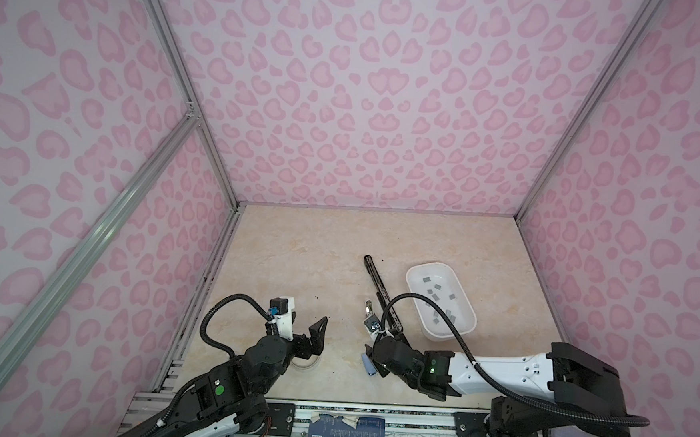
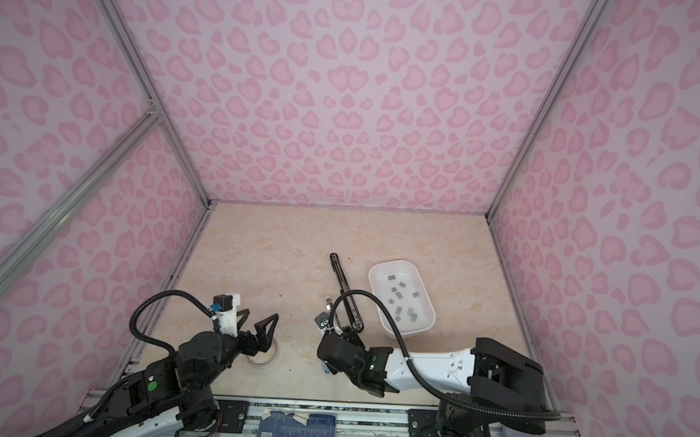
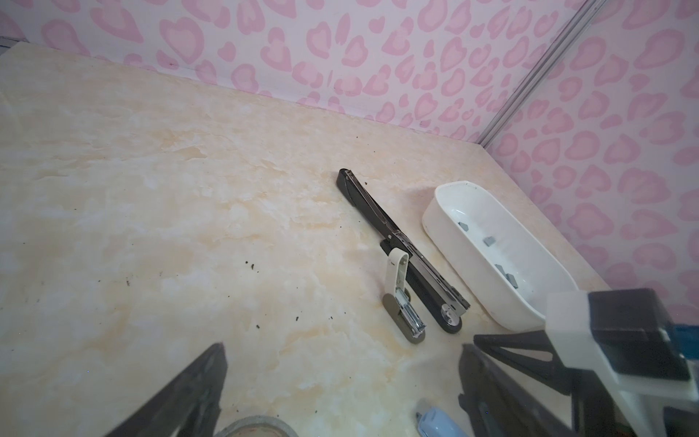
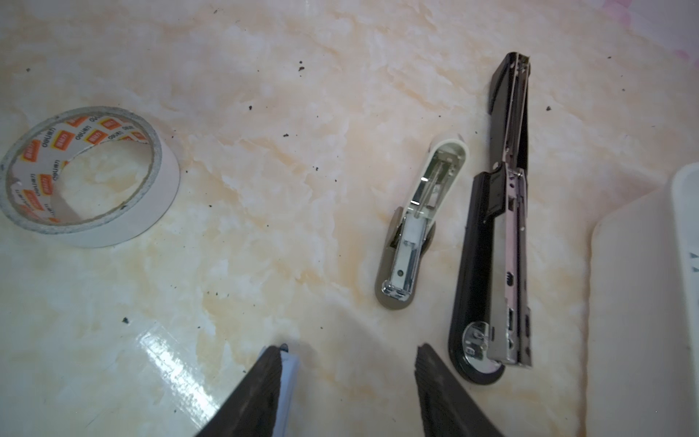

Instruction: Load the staples into the stapler

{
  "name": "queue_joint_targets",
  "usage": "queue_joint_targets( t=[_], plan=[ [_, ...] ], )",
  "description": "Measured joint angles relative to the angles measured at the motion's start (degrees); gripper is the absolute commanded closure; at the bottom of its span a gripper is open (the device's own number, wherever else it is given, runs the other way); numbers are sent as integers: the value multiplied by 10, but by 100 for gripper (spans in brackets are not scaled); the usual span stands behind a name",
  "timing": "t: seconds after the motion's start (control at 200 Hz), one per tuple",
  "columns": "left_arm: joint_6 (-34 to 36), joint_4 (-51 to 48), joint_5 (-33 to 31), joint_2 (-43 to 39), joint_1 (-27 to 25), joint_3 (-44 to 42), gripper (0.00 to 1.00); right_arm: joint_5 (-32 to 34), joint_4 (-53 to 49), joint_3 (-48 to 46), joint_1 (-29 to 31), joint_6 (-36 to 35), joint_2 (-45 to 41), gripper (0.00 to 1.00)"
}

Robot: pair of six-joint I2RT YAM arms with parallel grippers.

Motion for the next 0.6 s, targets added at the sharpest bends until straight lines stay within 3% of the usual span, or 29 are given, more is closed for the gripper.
queue_joint_targets(
  t=[0.09,0.16,0.26,0.425,0.6],
  plan=[
    [0,15,15,51,0,14,8,-6,56,-50,21,-2,-34,37],
    [7,62,50,181,0,29,8,-33,62,-82,36,-6,-46,37],
    [16,67,77,238,-1,27,10,-37,74,-99,40,-3,-36,37],
    [26,107,94,251,0,10,8,-57,100,-105,65,-6,-17,37],
    [29,119,100,198,-1,-8,5,-50,97,-96,68,-6,8,39]
  ],
)
